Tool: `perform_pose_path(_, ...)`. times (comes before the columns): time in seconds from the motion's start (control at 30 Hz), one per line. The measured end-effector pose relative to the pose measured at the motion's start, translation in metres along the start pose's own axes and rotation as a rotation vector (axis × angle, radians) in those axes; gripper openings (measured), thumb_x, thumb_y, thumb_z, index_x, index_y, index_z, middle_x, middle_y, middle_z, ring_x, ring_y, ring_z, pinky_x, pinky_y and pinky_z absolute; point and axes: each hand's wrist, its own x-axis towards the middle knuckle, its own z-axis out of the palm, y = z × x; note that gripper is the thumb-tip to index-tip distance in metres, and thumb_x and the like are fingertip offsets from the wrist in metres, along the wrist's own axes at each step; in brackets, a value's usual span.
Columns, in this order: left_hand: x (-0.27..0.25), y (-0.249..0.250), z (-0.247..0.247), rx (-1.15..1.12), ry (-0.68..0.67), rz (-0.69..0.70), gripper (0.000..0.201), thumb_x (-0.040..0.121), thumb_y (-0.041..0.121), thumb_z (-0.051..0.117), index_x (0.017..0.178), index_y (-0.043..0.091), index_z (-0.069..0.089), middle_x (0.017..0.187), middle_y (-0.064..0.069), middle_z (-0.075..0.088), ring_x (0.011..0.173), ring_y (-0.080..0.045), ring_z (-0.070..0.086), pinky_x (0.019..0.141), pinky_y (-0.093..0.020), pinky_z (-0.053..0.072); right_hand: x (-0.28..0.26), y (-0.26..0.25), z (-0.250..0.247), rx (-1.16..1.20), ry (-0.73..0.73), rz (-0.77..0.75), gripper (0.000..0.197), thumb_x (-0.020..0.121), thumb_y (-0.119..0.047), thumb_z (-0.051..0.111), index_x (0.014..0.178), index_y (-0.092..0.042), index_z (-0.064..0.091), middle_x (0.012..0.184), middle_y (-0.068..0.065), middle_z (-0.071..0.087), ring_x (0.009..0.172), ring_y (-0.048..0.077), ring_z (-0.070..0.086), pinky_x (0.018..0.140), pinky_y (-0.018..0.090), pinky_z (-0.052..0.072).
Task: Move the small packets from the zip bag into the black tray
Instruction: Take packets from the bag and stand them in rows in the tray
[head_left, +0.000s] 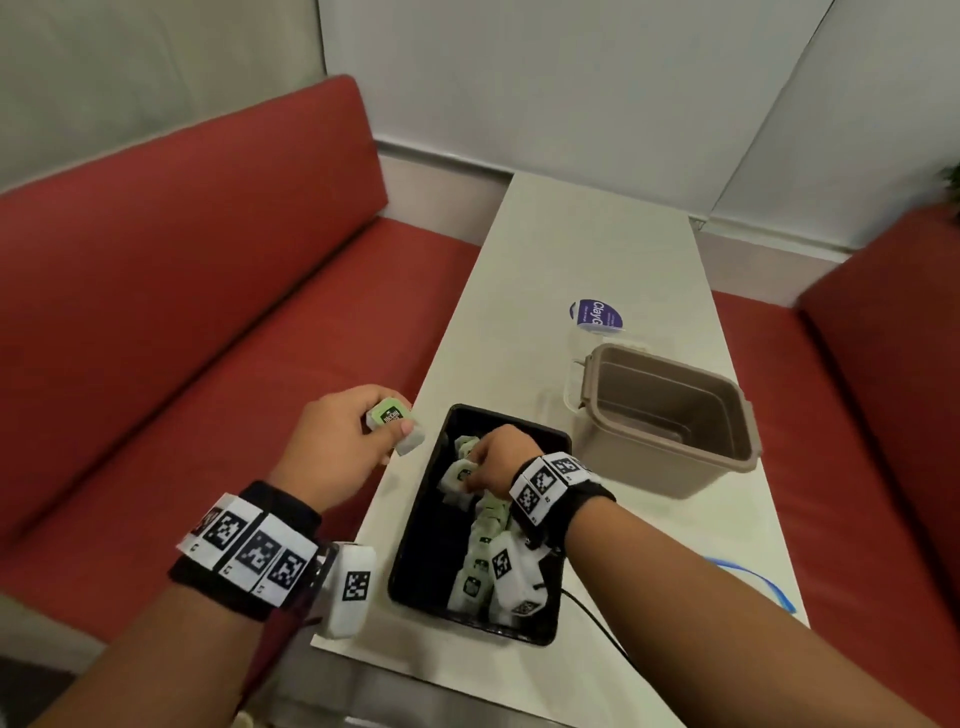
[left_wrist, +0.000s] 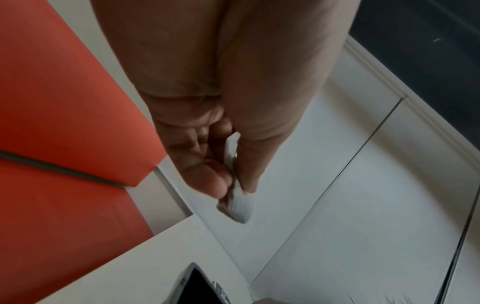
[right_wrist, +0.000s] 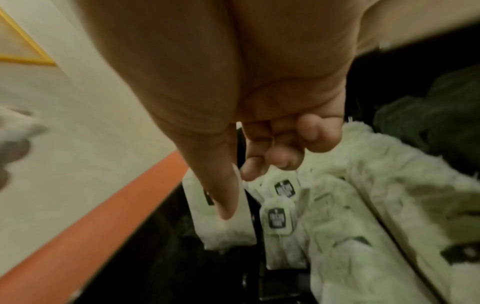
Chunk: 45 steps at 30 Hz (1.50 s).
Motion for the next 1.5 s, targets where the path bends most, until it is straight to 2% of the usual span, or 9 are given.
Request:
perform_pose_path(0.13,-0.003,-0.021,-0.011,-0.020,-0.039,-0.026,0.007,0.089,0.022,0.071,0.090,0.029,0.070,0.073,0.006,0.072,0.056,-0.011,0.067,0.059,-0.024,0.052,0.014,-0.016,0.014,-0.142,-0.086,0.092,0.031,0.082,-0.035,0.075,0.103,-0.013,0.069,0.095,0.003,0.065,0.099,0.028,0.066,0.092,0.037,0.055)
perform_pose_path(0.27,-0.005,-0.033,-0.017,-0.057,-0.061,-0.016,0.007,0.089,0.022,0.071,0.089,0.028,0.070,0.072,0.002,0.072,0.057,-0.014,0.066,0.060,-0.029,0.055,0.018,-0.022,0.020,-0.224,-0.071,0.157,0.011,0.092,-0.027,0.064,0.090,-0.020,0.056,0.111,0.007,0.066,0.107,0.031,0.064,0.097,0.043,0.051)
perform_pose_path(0.4,-0.004,-0.039,-0.019,-0.043,-0.078,-0.015,0.007,0.089,0.022,0.070,0.089,0.028,0.070,0.071,0.001,0.072,0.056,-0.012,0.065,0.060,-0.027,0.054,0.023,-0.027,0.019,-0.242,-0.034,0.219,0.020,0.089,-0.013,0.062,0.074,-0.017,0.050,0.093,0.007,0.064,0.097,0.031,0.066,0.089,0.039,0.051)
perform_pose_path(0.5,-0.003,-0.042,-0.020,-0.057,-0.095,-0.017,0.007,0.089,0.021,0.071,0.089,0.028,0.070,0.073,0.005,0.072,0.056,-0.009,0.066,0.059,-0.026,0.055,0.024,-0.032,0.024,-0.268,-0.016,0.195,0.007,0.086,-0.013,0.062,0.091,-0.017,0.063,0.090,0.007,0.064,0.091,0.032,0.066,0.085,0.040,0.052)
perform_pose_path(0.6,-0.002,-0.045,-0.019,-0.064,-0.107,-0.014,0.006,0.090,0.021,0.071,0.089,0.027,0.070,0.073,0.006,0.071,0.055,-0.009,0.066,0.059,-0.027,0.055,0.027,-0.030,0.036,-0.278,0.024,0.221,0.046,0.079,-0.030,0.063,0.125,-0.029,0.056,0.111,0.008,0.065,0.110,0.036,0.060,0.098,0.055,0.044)
perform_pose_path(0.73,-0.002,-0.046,-0.017,-0.085,-0.126,-0.023,0.006,0.089,0.019,0.070,0.088,0.025,0.070,0.070,0.006,0.070,0.055,-0.009,0.065,0.058,-0.025,0.054,0.029,-0.023,0.047,-0.316,0.060,0.256,0.072,0.070,-0.044,0.065,0.137,-0.042,0.039,0.130,0.005,0.056,0.128,0.034,0.046,0.104,0.063,0.030)
perform_pose_path(0.97,-0.005,-0.047,0.012,-0.045,-0.348,-0.027,0.005,0.086,0.024,0.073,0.089,0.021,0.071,0.075,0.003,0.071,0.058,-0.008,0.065,0.060,-0.033,0.058,0.033,-0.017,0.055,-0.287,0.109,0.258,0.071,0.073,-0.052,0.058,0.139,-0.042,0.035,0.126,-0.002,0.060,0.130,0.029,0.044,0.103,0.057,0.030)
perform_pose_path(1.27,-0.003,-0.049,0.027,0.187,-0.495,-0.072,0.022,0.080,0.036,0.076,0.082,0.015,0.069,0.077,0.000,0.071,0.066,-0.015,0.068,0.065,-0.043,0.058,0.038,-0.011,0.054,-0.231,0.114,0.228,0.054,0.084,-0.037,0.060,0.135,-0.032,0.046,0.124,0.008,0.061,0.127,0.034,0.049,0.108,0.056,0.035)
perform_pose_path(1.5,0.002,-0.036,0.021,0.126,-0.391,-0.053,0.017,0.086,0.030,0.074,0.089,0.014,0.069,0.072,-0.001,0.069,0.053,-0.007,0.066,0.048,-0.020,0.050,0.023,-0.014,0.034,-0.248,0.090,0.157,0.051,0.081,-0.034,0.072,0.122,-0.014,0.048,0.113,0.009,0.065,0.106,0.030,0.062,0.085,0.038,0.051)
